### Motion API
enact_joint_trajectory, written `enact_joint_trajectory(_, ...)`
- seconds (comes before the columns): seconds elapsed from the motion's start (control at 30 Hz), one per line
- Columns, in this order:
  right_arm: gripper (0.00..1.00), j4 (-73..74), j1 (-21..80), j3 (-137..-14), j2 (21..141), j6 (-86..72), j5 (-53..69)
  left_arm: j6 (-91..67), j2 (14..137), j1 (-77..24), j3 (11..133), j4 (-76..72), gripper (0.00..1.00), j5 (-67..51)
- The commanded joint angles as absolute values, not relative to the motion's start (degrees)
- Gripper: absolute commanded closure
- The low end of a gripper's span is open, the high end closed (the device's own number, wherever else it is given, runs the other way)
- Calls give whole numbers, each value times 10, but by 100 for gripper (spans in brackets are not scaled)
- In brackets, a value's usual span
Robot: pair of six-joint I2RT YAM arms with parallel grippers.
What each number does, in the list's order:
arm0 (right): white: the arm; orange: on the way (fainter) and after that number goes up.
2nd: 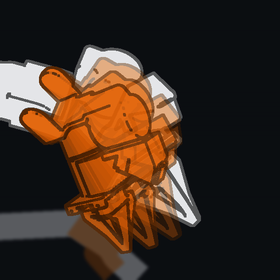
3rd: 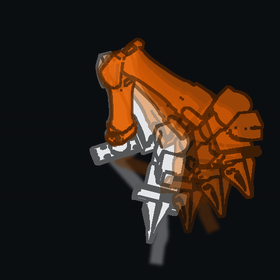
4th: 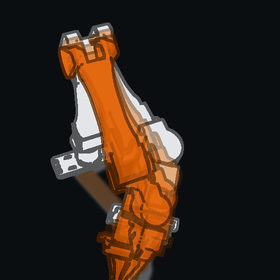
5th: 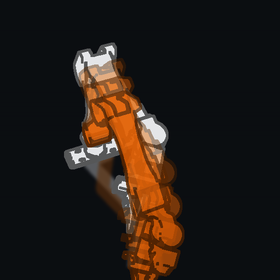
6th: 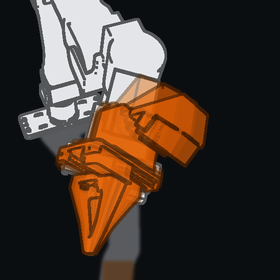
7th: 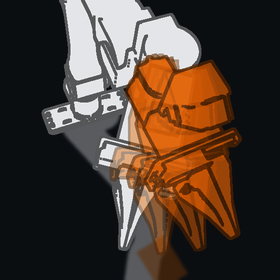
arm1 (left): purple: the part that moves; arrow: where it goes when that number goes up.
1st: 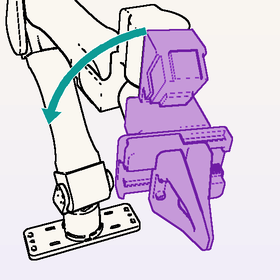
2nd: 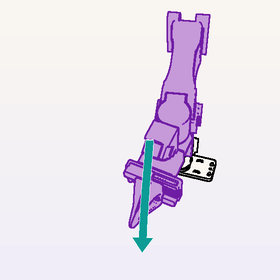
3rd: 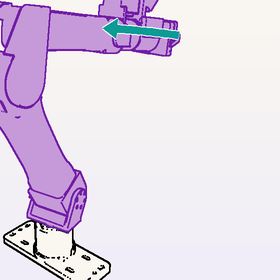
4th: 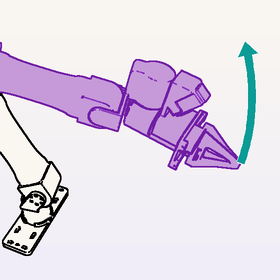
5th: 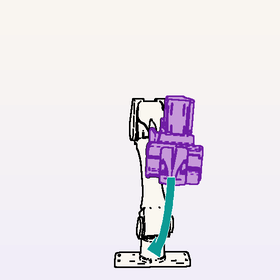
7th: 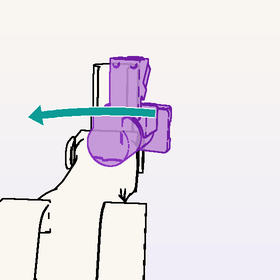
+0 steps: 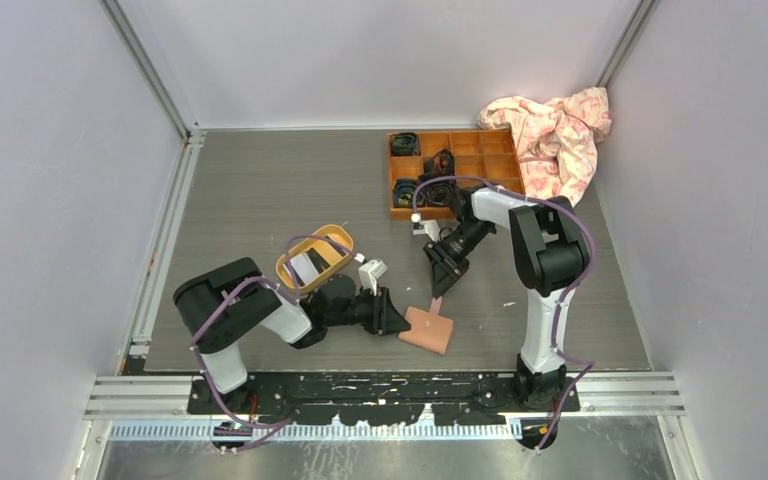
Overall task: Put the credit cards into the card holder
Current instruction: Close the card holder at the center of the board.
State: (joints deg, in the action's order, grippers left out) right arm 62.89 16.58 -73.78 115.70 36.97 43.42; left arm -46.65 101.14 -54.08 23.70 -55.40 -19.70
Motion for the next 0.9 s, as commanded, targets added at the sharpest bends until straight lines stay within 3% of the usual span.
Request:
enact_joint_trajectory(0.0, 71, 656, 170, -760, 1164, 385, 458, -474, 1018, -540, 253, -569, 73, -211)
enact_joint_trajectory(0.17, 79, 670, 169, -766, 1161, 396, 461, -475, 1017, -538, 252, -567, 75, -209)
enact_joint_trajectory(0.87, 79, 691, 177, -770, 1163, 412, 441, -482, 1005, -534, 250, -558, 75, -209)
